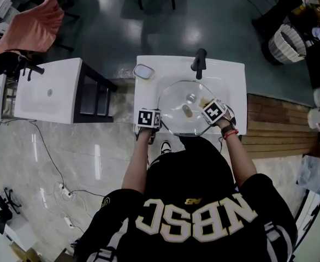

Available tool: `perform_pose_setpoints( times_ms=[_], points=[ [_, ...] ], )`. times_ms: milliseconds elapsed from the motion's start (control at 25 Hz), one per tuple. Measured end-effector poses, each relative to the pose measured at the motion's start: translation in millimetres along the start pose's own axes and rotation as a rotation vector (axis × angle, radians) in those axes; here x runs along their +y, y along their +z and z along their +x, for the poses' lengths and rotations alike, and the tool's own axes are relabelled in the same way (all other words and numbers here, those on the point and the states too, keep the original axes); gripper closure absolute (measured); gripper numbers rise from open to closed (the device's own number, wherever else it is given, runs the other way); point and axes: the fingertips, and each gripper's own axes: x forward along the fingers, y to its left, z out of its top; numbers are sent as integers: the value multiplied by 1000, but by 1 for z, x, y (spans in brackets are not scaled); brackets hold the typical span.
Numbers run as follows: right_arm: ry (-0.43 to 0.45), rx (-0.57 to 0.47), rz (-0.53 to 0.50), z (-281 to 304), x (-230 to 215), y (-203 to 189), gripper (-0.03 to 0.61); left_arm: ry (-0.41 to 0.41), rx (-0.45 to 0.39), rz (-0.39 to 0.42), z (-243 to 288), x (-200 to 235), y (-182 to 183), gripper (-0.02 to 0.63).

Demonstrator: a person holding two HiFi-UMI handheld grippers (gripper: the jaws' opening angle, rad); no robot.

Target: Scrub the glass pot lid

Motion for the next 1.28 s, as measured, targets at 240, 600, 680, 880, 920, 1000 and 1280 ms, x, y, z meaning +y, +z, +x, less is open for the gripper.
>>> perform_pose_setpoints(
  times_ms=[240, 600, 680, 880, 920, 1000, 1280],
  points=[
    [72, 27, 4, -14, 38, -18, 534, -10, -6, 8, -1, 0, 1, 598],
    [182, -14, -31, -25, 93, -11, 534, -31, -22, -6, 0, -2, 1, 597],
    [220, -18, -41, -24, 107, -8, 534, -30, -23, -7, 0, -4, 1, 597],
    [323, -53, -55, -18, 139, 13, 535, -27, -24, -11, 0, -5, 2, 597],
    [346, -69, -51, -16, 145, 20, 535, -27, -26, -16, 0, -4, 2, 597],
    [376, -101, -42, -11, 155, 33, 535, -31, -29, -25, 0, -3, 2, 597],
    [366, -159, -41, 16, 149, 77, 537, -38, -30, -51, 1, -6, 1, 597]
  ],
)
